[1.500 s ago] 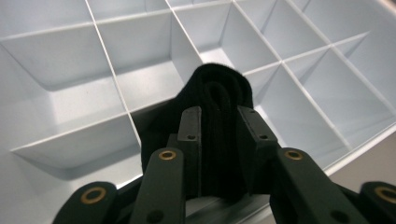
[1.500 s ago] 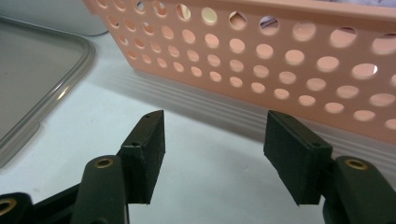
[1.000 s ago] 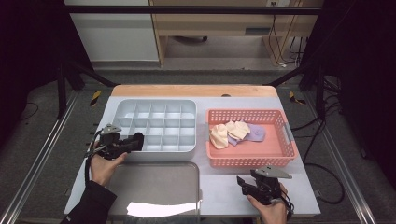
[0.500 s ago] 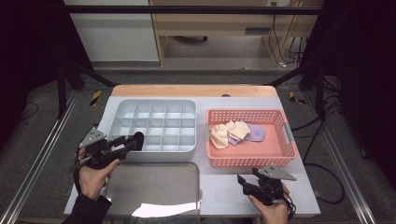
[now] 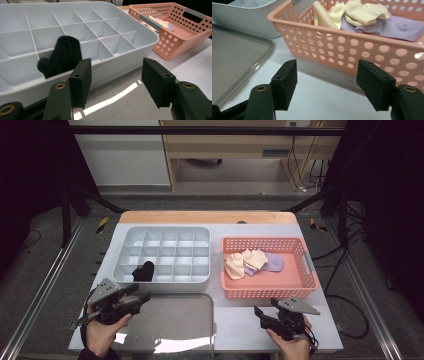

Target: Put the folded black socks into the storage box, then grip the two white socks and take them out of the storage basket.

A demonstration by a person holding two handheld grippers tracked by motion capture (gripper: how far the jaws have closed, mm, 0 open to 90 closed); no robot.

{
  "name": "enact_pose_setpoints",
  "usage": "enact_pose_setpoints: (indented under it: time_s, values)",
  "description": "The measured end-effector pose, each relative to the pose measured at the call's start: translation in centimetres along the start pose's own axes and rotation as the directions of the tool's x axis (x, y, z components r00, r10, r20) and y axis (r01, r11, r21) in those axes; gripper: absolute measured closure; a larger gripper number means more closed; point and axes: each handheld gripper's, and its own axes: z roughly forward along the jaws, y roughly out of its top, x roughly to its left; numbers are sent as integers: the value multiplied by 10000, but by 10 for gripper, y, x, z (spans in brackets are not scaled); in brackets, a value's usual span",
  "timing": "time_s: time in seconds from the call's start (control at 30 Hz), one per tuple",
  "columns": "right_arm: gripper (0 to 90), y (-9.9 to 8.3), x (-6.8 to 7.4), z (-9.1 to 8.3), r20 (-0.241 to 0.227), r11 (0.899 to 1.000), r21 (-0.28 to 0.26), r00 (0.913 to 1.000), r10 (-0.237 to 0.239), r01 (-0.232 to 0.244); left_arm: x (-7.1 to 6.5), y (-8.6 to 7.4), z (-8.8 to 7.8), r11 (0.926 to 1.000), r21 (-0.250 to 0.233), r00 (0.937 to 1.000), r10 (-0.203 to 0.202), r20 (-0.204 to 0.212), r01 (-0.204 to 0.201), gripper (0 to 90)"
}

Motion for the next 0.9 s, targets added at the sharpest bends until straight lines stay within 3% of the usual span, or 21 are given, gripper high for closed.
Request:
enact_pose_setpoints:
  time_s: [0.07, 0.43, 0.9]
  values:
    - [333, 2, 0, -1, 30, 9999, -103, 10000, 35, -34, -5, -10, 0, 10000, 70, 10000, 7, 27, -7, 408]
    - [326, 16, -1, -7, 231, 9984, -548, 9996, 143, -131, -5, -30, 3, 9989, 417, 9992, -214, 327, 200, 404]
    - [308, 45, -2, 3, 181, 9959, -885, 9996, 208, -191, 2, -37, 3, 9970, 683, 9991, -369, 226, 353, 398]
